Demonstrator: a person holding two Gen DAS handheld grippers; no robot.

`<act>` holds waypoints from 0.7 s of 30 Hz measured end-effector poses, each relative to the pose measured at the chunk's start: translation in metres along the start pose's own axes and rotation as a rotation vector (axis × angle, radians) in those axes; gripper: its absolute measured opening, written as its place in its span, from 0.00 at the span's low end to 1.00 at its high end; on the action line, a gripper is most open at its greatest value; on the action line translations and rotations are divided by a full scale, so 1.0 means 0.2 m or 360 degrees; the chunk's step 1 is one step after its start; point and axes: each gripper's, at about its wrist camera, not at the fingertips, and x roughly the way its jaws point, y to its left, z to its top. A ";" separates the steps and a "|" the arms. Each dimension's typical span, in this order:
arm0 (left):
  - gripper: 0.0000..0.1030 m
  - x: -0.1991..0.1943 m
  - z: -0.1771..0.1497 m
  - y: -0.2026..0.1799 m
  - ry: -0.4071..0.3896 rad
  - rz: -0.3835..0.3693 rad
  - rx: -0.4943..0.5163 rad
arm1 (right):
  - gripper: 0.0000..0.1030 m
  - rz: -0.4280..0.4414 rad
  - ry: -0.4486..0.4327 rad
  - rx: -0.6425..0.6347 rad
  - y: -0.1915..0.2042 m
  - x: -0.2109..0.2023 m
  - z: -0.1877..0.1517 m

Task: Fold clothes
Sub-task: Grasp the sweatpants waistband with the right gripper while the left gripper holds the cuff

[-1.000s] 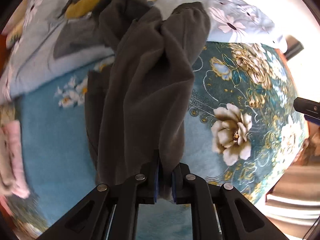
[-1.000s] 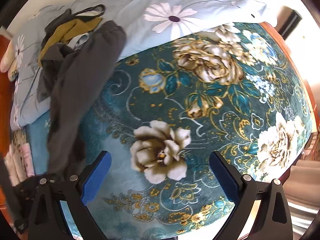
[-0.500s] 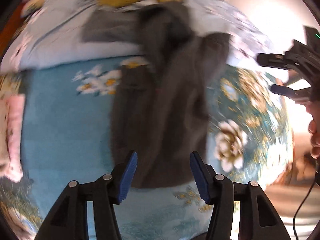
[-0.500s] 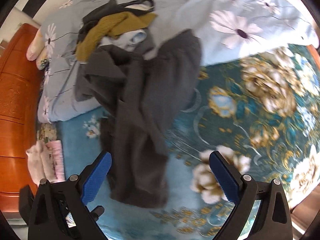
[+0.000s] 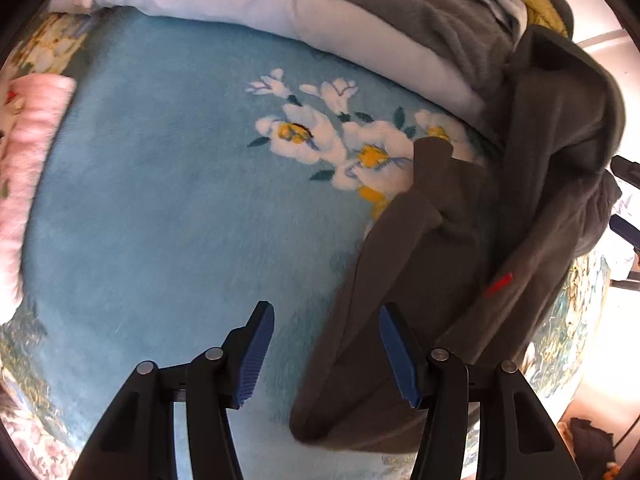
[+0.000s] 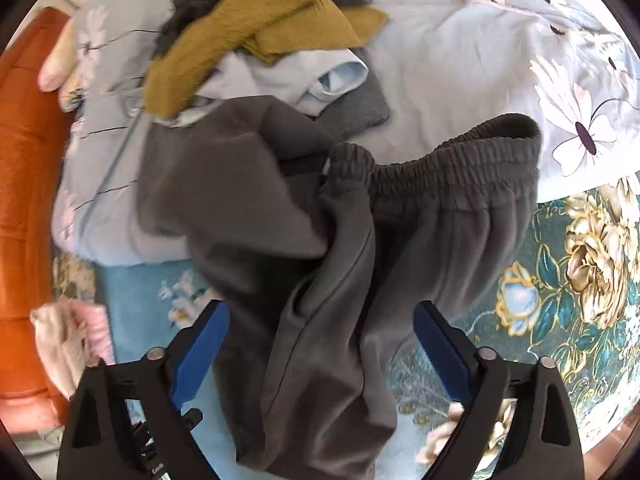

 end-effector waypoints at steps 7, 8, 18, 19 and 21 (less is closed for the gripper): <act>0.57 0.16 0.06 -0.09 0.0133 -0.0090 0.0122 | 0.58 -0.0058 0.0114 0.0097 -0.05 0.20 0.06; 0.57 0.18 0.07 -0.11 0.0159 -0.0099 0.0131 | 0.52 -0.0065 0.0127 0.0120 -0.07 0.22 0.06; 0.54 0.27 -0.01 -0.13 0.0243 -0.0190 0.0089 | 0.07 -0.0056 0.0098 0.0236 -0.34 0.06 -0.07; 0.52 0.27 -0.02 -0.13 0.0240 -0.0192 0.0085 | 0.06 -0.0053 0.0082 0.0265 -0.39 0.02 -0.10; 0.33 0.28 -0.05 -0.15 0.0247 -0.0158 0.0108 | 0.06 -0.0055 0.0051 0.0328 -0.49 -0.07 -0.18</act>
